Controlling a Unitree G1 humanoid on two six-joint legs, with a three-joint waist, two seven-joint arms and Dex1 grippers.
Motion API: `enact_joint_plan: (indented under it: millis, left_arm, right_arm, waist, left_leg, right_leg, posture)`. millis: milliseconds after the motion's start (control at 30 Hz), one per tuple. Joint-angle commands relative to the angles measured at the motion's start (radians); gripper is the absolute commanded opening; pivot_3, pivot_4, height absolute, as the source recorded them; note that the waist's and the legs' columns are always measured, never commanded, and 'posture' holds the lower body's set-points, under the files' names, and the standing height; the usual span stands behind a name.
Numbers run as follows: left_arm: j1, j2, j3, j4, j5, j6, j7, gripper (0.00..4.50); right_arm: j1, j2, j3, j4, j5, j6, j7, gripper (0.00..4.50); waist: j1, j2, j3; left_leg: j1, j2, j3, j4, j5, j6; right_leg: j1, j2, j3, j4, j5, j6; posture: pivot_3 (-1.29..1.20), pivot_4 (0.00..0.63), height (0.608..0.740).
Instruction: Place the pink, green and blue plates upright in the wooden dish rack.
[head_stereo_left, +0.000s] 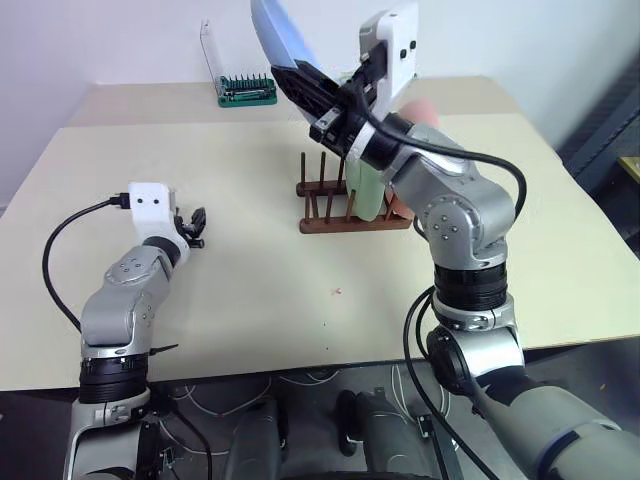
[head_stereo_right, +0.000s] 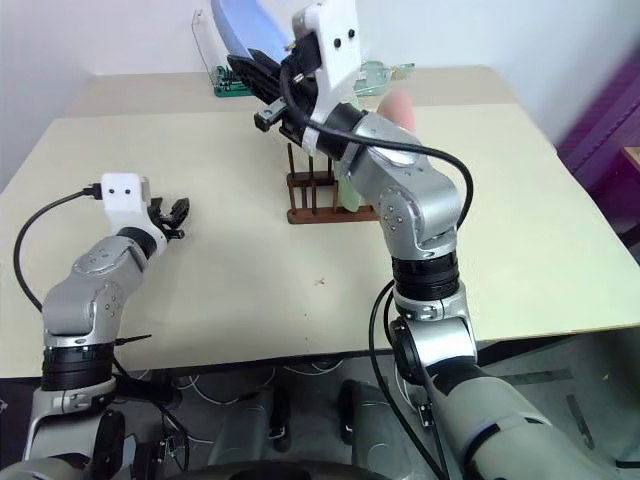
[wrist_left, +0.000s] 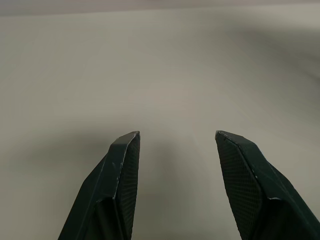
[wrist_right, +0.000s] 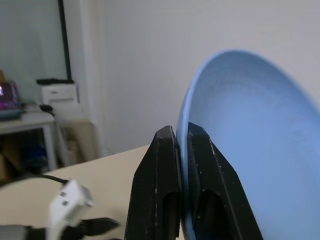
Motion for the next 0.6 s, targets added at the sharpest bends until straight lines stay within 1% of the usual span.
enact_joint_plan:
  millis: [33,100,167,267,400,600]
  left_arm:
    - [0.018,0.033,-0.042,-0.065,0.000,0.003,-0.086,2.44]
    - [0.052,0.055,-0.079,-0.100,0.001,-0.025,-0.160,2.44]
    - [0.078,0.071,-0.108,-0.122,0.009,-0.046,-0.214,2.44]
    - [0.115,0.084,-0.134,-0.149,0.012,-0.075,-0.273,2.44]
    - [0.144,0.078,-0.139,-0.171,0.016,-0.119,-0.310,2.44]
    - [0.192,0.064,-0.118,-0.225,-0.026,-0.182,-0.387,2.44]
  right_arm:
    - [-0.044,0.069,-0.096,-0.080,0.205,0.133,-0.082,0.03]
    - [-0.080,0.137,-0.179,-0.046,0.327,0.206,-0.204,0.03]
    - [-0.120,0.186,-0.256,0.019,0.404,0.243,-0.335,0.03]
    - [-0.167,0.211,-0.331,0.103,0.474,0.251,-0.466,0.03]
    - [-0.207,0.198,-0.373,0.187,0.498,0.223,-0.568,0.03]
    - [-0.237,0.175,-0.399,0.252,0.501,0.182,-0.654,0.03]
  waist:
    - [0.001,0.000,0.000]
    - [-0.001,0.001,0.000]
    - [-0.001,0.001,0.001]
    - [0.004,0.001,0.001]
    - [0.004,0.002,0.001]
    - [-0.001,0.002,0.001]
  left_leg:
    - [0.000,0.000,0.000,0.000,0.000,0.000]
    - [0.000,0.000,0.000,-0.001,0.000,0.000]
    - [0.000,0.001,0.000,-0.001,0.000,0.000]
    - [0.000,0.001,-0.001,-0.001,0.000,0.000]
    - [-0.001,0.000,0.000,-0.001,-0.001,-0.001]
    - [-0.002,-0.001,0.001,-0.003,-0.001,0.002]
  right_leg:
    - [0.000,0.000,0.000,0.000,0.000,0.000]
    - [0.000,0.000,0.000,0.000,0.000,0.000]
    - [-0.001,0.000,0.000,0.001,0.000,0.000]
    - [0.000,0.000,0.000,-0.001,-0.002,-0.003]
    - [0.000,-0.004,0.000,-0.004,-0.002,-0.003]
    - [-0.001,-0.005,0.000,-0.004,-0.001,-0.001]
  posture:
    - [0.00,0.150,0.730]
    - [0.00,0.150,0.730]
    - [0.00,0.150,0.730]
    - [0.00,0.150,0.730]
    - [0.00,0.150,0.730]
    - [0.00,0.150,0.730]
